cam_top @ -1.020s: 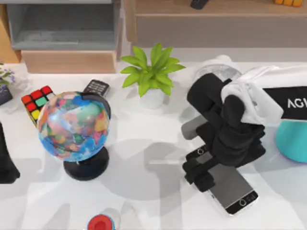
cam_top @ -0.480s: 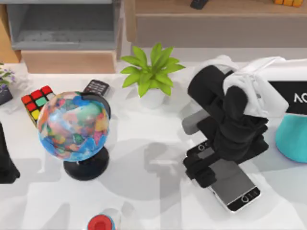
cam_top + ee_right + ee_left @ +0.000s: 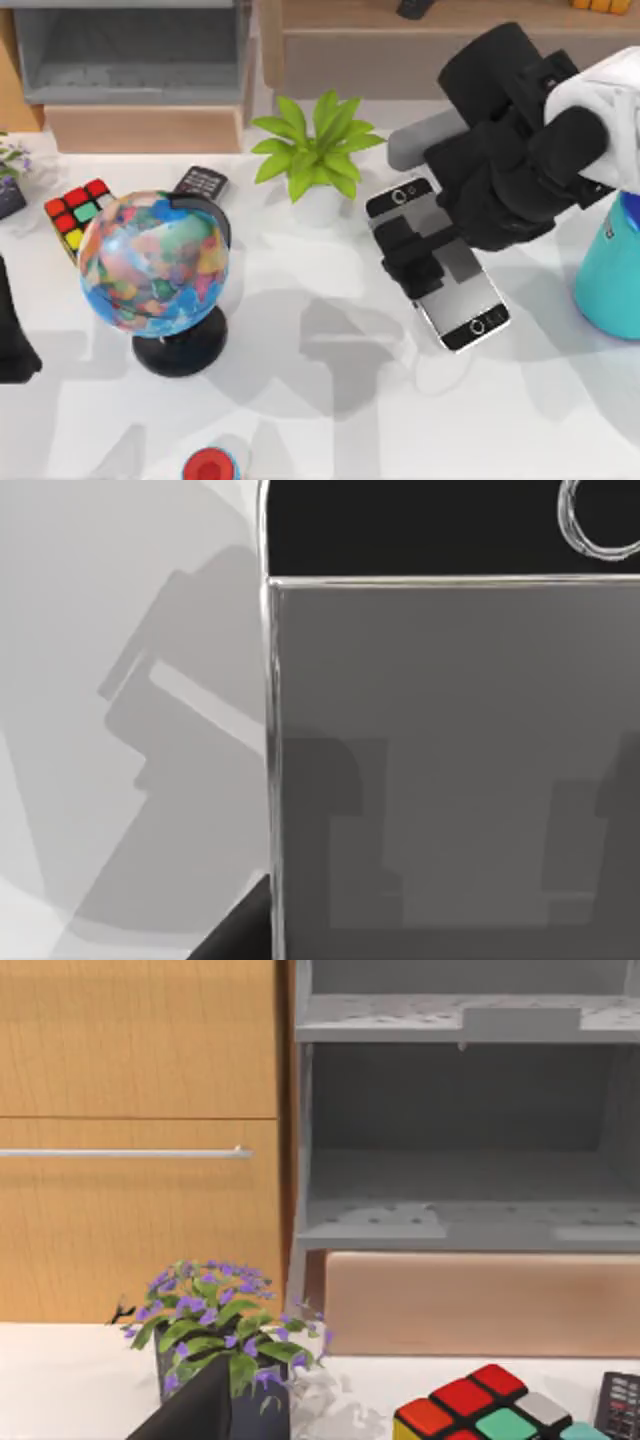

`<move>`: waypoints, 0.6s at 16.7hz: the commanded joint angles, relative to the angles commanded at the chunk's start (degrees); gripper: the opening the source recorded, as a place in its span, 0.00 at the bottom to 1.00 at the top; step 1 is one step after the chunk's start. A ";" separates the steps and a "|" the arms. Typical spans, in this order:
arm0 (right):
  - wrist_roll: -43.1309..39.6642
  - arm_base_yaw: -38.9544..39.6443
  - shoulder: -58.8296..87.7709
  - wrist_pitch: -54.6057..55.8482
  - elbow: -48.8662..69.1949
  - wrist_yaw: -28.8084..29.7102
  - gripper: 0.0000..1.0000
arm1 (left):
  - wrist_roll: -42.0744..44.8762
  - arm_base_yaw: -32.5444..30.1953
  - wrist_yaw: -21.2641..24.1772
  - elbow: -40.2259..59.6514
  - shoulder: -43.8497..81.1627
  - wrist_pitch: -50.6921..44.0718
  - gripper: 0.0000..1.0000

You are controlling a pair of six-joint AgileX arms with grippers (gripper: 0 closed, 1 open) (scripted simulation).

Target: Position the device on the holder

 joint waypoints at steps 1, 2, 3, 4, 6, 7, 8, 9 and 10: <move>-0.33 -1.16 -2.74 1.85 -0.18 -1.24 0.00 | 0.00 0.00 0.00 0.00 0.00 0.00 1.00; -0.69 -2.48 -5.58 3.82 -0.49 -2.55 0.00 | 0.00 0.00 0.00 0.00 0.00 0.00 1.00; -1.09 -4.00 -8.51 5.89 -0.97 -3.91 0.00 | 0.00 0.00 0.00 0.00 0.00 0.00 1.00; -1.53 -5.77 -11.46 8.06 -1.63 -5.31 0.00 | 0.00 0.00 0.00 0.00 0.00 0.00 1.00; -2.54 -9.79 -17.22 12.49 -3.25 -8.16 0.00 | 0.00 0.00 0.00 0.00 0.00 0.00 1.00; -3.12 -12.10 -19.93 14.72 -4.20 -9.58 0.00 | 0.00 0.00 0.00 0.00 0.00 0.00 1.00; -3.74 -14.56 -22.45 16.90 -5.23 -10.98 0.00 | 0.00 0.00 0.00 0.00 0.00 0.00 1.00; -4.41 -17.14 -24.80 19.02 -6.34 -12.35 0.00 | 0.00 0.00 0.00 0.00 0.00 0.00 1.00; -5.12 -19.83 -26.98 21.07 -7.52 -13.67 0.00 | 0.00 0.00 0.00 0.00 0.00 0.00 1.00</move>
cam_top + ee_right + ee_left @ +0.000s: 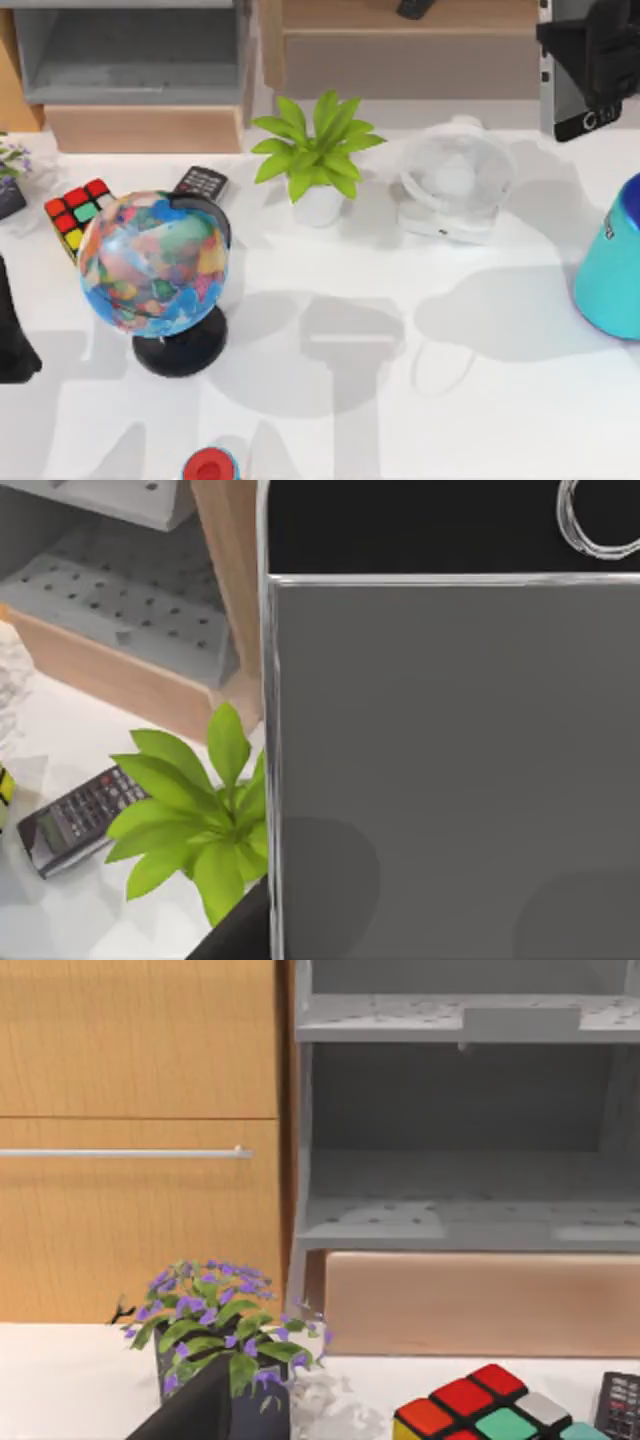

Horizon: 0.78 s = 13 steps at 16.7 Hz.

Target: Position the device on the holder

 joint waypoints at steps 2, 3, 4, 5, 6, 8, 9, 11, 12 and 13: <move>-1.58 -5.71 -3.73 3.74 -2.84 -2.40 0.00 | 0.00 0.00 0.00 0.00 0.00 0.00 1.00; -2.43 -8.66 -5.41 5.48 -4.42 -3.49 0.00 | 0.00 0.00 0.00 0.00 0.00 0.00 1.00; -3.31 -11.70 -6.94 7.12 -6.11 -4.50 0.00 | 0.00 0.00 0.00 0.00 0.00 0.00 1.00; -4.22 -14.79 -8.29 8.65 -7.85 -5.40 0.00 | 0.00 0.00 0.00 0.00 0.00 0.00 1.00; -5.16 -17.90 -9.50 10.10 -9.61 -6.24 0.00 | 0.00 0.00 0.00 0.00 0.00 0.00 1.00; -7.08 -24.13 -11.39 12.68 -13.11 -7.70 0.00 | 0.00 0.00 0.00 0.00 0.00 0.00 1.00; -8.02 -27.13 -12.05 13.76 -14.88 -8.33 0.00 | 0.00 0.00 0.00 0.00 0.00 0.00 1.00; -9.83 -32.75 -12.87 15.53 -18.55 -9.41 0.00 | 0.00 0.00 0.00 0.00 0.00 0.00 1.00; -10.64 -35.22 -13.03 16.15 -20.42 -9.85 0.00 | 0.00 0.00 0.00 0.00 0.00 0.00 1.00; -11.41 -37.53 -13.11 16.68 -22.26 -10.24 0.00 | 0.00 0.00 0.00 0.00 0.00 0.00 1.00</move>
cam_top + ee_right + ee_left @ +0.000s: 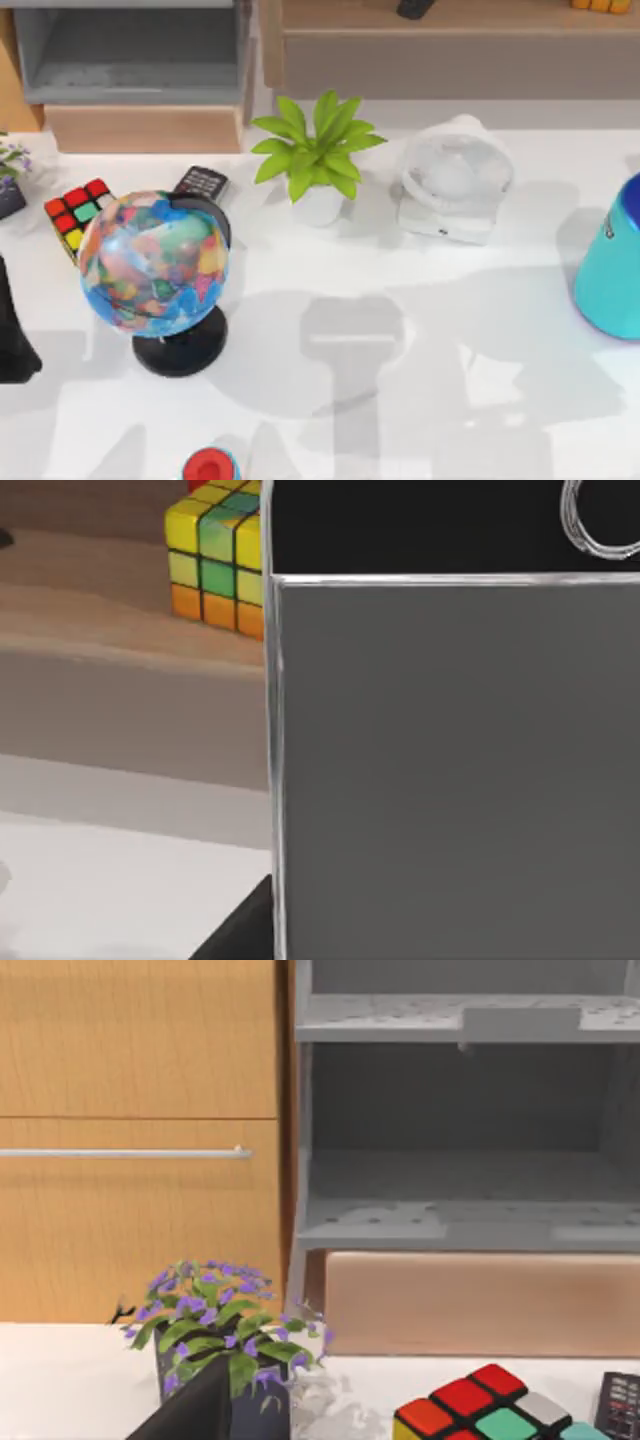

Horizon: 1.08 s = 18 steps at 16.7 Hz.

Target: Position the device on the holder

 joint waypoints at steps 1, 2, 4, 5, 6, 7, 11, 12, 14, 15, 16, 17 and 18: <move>-0.72 -2.13 0.00 0.43 -1.78 -0.35 0.00 | 0.00 0.00 0.00 0.00 0.00 0.00 1.00; -1.36 -4.03 0.08 0.74 -3.44 -0.63 0.00 | 0.00 0.00 0.00 0.00 0.00 0.00 1.00; -2.46 -7.21 0.37 1.12 -6.36 -1.07 0.00 | 0.00 0.00 0.00 0.00 0.00 0.00 1.00; -2.92 -8.51 0.55 1.22 -7.64 -1.23 0.00 | 0.00 0.00 0.00 0.00 0.00 0.00 1.00; -3.27 -9.51 0.74 1.24 -8.66 -1.33 0.00 | 0.00 0.00 0.00 0.00 0.00 0.00 1.00; -3.56 -10.29 0.91 1.24 -9.50 -1.41 0.00 | 0.00 0.00 0.00 0.00 0.00 0.00 1.00; -3.89 -11.23 1.17 1.19 -10.55 -1.48 0.00 | 0.00 0.00 0.00 0.00 0.00 0.00 1.00; -3.89 -11.23 1.17 1.19 -10.55 -1.48 0.00 | 0.00 0.00 0.00 0.00 0.00 0.00 1.00; -3.76 -10.99 1.00 1.16 -10.42 -1.46 0.00 | 0.00 0.00 0.00 0.00 0.00 0.00 1.00; -3.74 -10.95 1.03 1.18 -10.39 -1.48 0.00 | 0.00 0.00 0.00 0.00 0.00 0.00 1.00; -3.65 -10.74 1.22 1.37 -10.21 -1.51 0.00 | 0.00 0.00 0.00 0.00 0.00 0.00 1.00; -3.47 -10.44 1.55 1.76 -9.93 -1.44 0.00 | 0.00 0.00 0.00 0.00 0.00 0.00 1.00; -3.24 -10.03 2.09 2.33 -9.62 -1.15 0.00 | 0.00 0.00 0.00 0.00 0.00 0.00 1.00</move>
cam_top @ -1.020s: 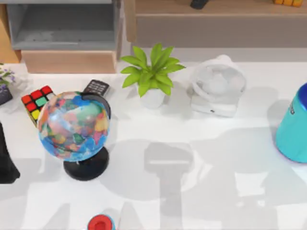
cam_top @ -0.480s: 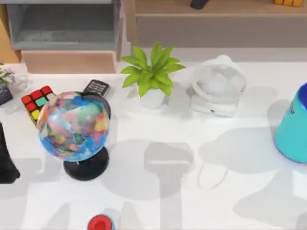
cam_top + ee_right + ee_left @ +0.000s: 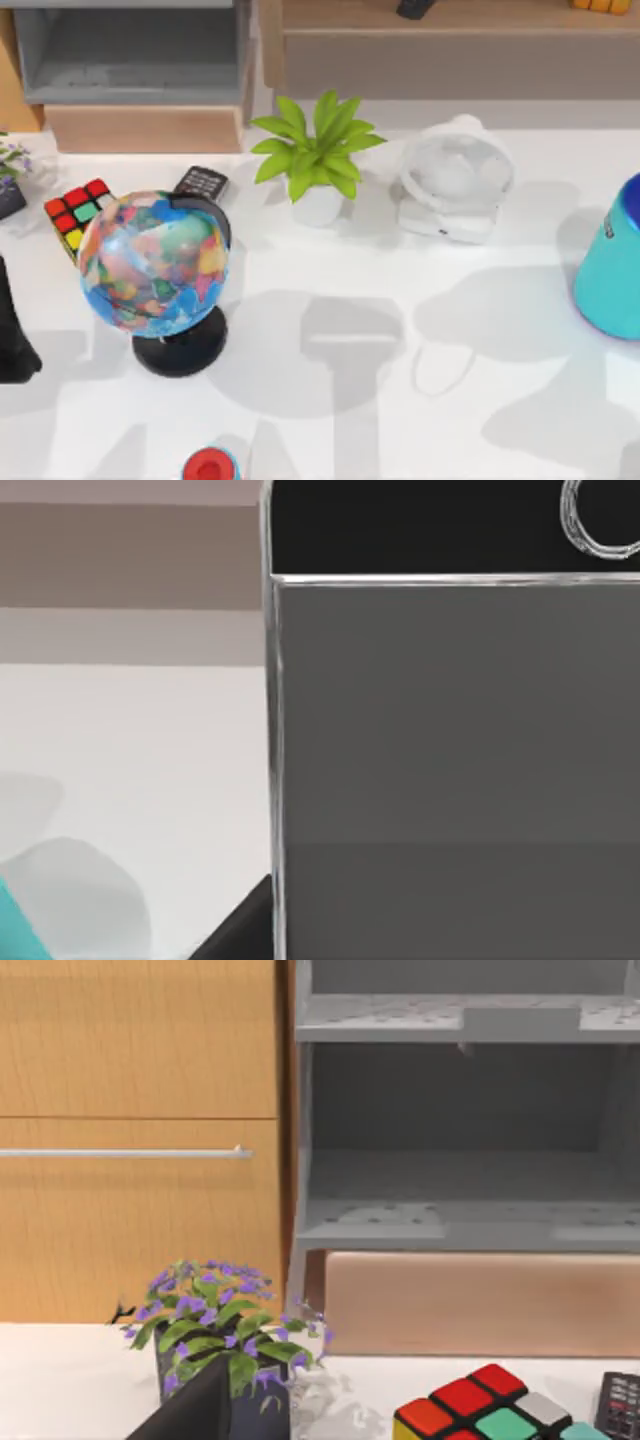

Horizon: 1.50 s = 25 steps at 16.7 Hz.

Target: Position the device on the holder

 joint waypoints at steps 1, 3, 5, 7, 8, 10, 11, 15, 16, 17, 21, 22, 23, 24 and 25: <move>0.23 0.60 0.84 0.75 0.26 0.54 0.00 | 0.00 0.00 0.00 0.00 0.00 0.00 1.00; 0.56 2.24 3.34 2.88 0.63 2.10 0.00 | 0.00 0.00 0.00 0.00 0.00 0.00 1.00; 1.00 3.73 6.45 5.79 0.86 3.71 0.00 | 0.00 0.00 0.00 0.00 0.00 0.00 1.00; 1.85 4.49 9.45 8.76 0.70 4.76 0.00 | 0.00 0.00 0.00 0.00 0.00 0.00 1.00; 2.29 4.72 10.63 10.20 0.54 5.05 0.00 | 0.00 0.00 0.00 0.00 0.00 0.00 1.00; 2.84 4.96 12.07 12.19 0.28 5.21 0.00 | 0.00 0.00 0.00 0.00 0.00 0.00 1.00; 2.89 4.97 12.22 12.43 0.24 5.20 0.00 | 0.00 0.00 0.00 0.00 0.00 0.00 1.00; 2.89 4.97 12.22 12.43 0.24 5.20 0.08 | 0.00 0.00 0.00 0.00 0.00 0.00 1.00; 2.89 4.97 12.22 12.43 0.24 5.20 0.15 | 0.00 0.00 0.00 0.00 0.00 0.00 1.00; 2.89 4.97 12.22 12.43 0.24 5.20 0.23 | 0.00 0.00 0.00 0.00 0.00 0.00 1.00; 2.89 4.97 12.22 12.43 0.24 5.20 0.53 | 0.00 0.00 0.00 0.00 0.00 0.00 1.00; 2.89 4.97 12.22 12.43 0.24 5.20 0.60 | 0.00 0.00 0.00 0.00 0.00 0.00 1.00; 2.89 4.97 12.22 12.43 0.24 5.20 0.68 | 0.00 0.00 0.00 0.00 0.00 0.00 1.00; 2.89 4.97 12.22 12.43 0.24 5.20 0.75 | 0.00 0.00 0.00 0.00 0.00 0.00 1.00; 2.89 4.97 12.22 12.43 0.24 5.20 0.83 | 0.00 0.00 0.00 0.00 0.00 0.00 1.00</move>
